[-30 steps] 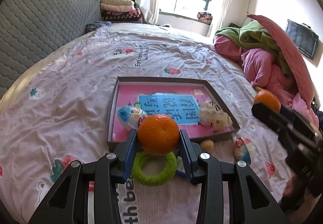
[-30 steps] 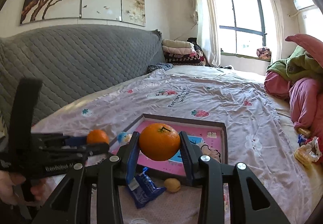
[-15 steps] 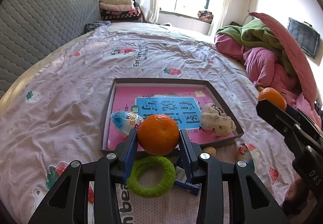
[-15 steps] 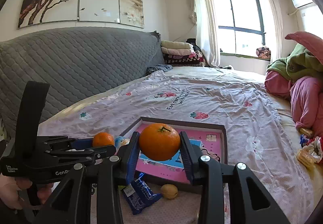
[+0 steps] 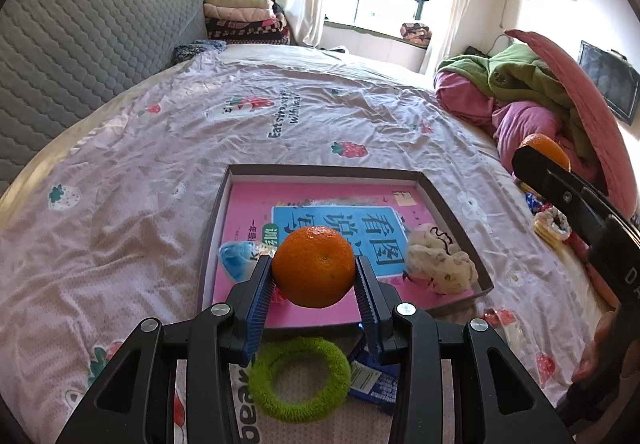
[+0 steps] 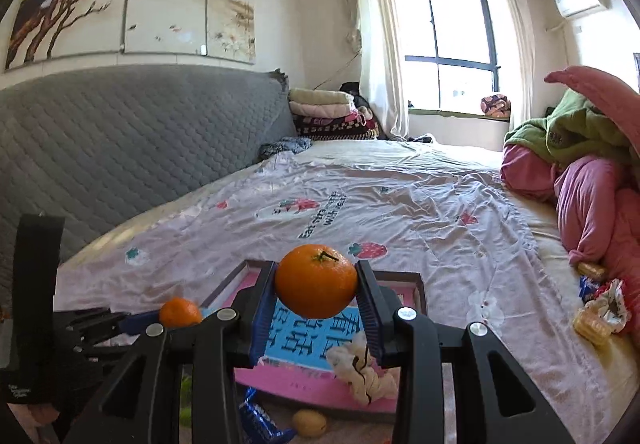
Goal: Organize objects
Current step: 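Carry the orange in the left tool over the tray while the right tool carries its orange, then lower both oranges into the tray and open both tools, then lift both tools away from the tray and pull back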
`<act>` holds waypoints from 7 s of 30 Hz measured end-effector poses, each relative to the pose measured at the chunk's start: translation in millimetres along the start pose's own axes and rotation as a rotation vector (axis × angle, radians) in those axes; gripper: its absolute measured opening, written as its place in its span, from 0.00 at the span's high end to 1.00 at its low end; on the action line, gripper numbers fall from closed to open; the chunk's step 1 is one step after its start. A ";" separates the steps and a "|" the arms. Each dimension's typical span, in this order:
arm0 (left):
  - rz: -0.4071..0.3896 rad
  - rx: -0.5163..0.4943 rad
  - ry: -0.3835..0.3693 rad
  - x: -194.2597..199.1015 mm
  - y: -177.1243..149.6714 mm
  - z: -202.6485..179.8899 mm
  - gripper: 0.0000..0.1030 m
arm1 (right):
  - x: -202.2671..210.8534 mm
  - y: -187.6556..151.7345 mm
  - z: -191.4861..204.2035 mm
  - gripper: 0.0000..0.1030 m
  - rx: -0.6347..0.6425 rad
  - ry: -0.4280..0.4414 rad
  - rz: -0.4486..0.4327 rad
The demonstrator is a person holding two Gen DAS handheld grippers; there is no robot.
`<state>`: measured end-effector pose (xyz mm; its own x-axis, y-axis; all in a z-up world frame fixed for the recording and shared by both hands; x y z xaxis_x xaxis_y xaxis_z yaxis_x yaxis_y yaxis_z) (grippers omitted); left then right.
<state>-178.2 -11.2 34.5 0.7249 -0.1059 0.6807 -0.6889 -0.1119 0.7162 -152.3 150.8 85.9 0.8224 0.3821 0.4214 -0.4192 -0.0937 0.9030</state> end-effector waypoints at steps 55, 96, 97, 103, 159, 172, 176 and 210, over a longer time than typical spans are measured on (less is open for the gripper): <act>0.189 -0.115 0.022 -82.4 -4.2 -26.4 0.60 | -68.5 -55.8 -18.5 0.62 0.004 -0.005 0.364; 0.258 -0.134 -0.005 -123.3 -15.5 -30.7 0.60 | -115.1 -89.4 -26.6 0.62 0.007 -0.050 0.535; 0.258 -0.132 -0.006 -123.3 -14.9 -30.6 0.60 | -114.8 -89.3 -26.9 0.62 0.007 -0.053 0.536; 0.256 -0.144 -0.026 -121.3 -17.6 -36.6 0.60 | -113.5 -89.4 -34.9 0.62 -0.029 -0.061 0.549; 0.124 -0.063 0.020 -34.4 -9.4 -12.6 0.48 | -67.3 -49.7 -19.6 0.48 0.010 0.001 0.305; 0.098 -0.044 0.022 -13.9 -9.5 -9.4 0.48 | -41.4 -37.3 -9.0 0.45 0.063 0.019 0.198; 0.095 -0.044 0.024 -10.7 -10.6 -10.0 0.48 | -35.9 -36.5 -8.8 0.45 0.065 0.030 0.185; 0.074 -0.051 0.018 40.4 -35.5 3.6 0.48 | 32.9 -43.8 -6.2 0.38 0.082 0.010 0.040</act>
<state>-124.4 -15.1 36.0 0.6720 -0.0940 0.7346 -0.7402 -0.0542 0.6702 -109.3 173.1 59.7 0.8016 0.3858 0.4566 -0.4184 -0.1834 0.8895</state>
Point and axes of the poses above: each gripper's, at about its wrist camera, not at the fingertips, and x roughly against the way its jaws point, z to its left, y to its top, the point moved 1 cm from there along -x, roughly the way its jaws point, and after that the axes turned 2 degrees about z, right-handed, at the moved point
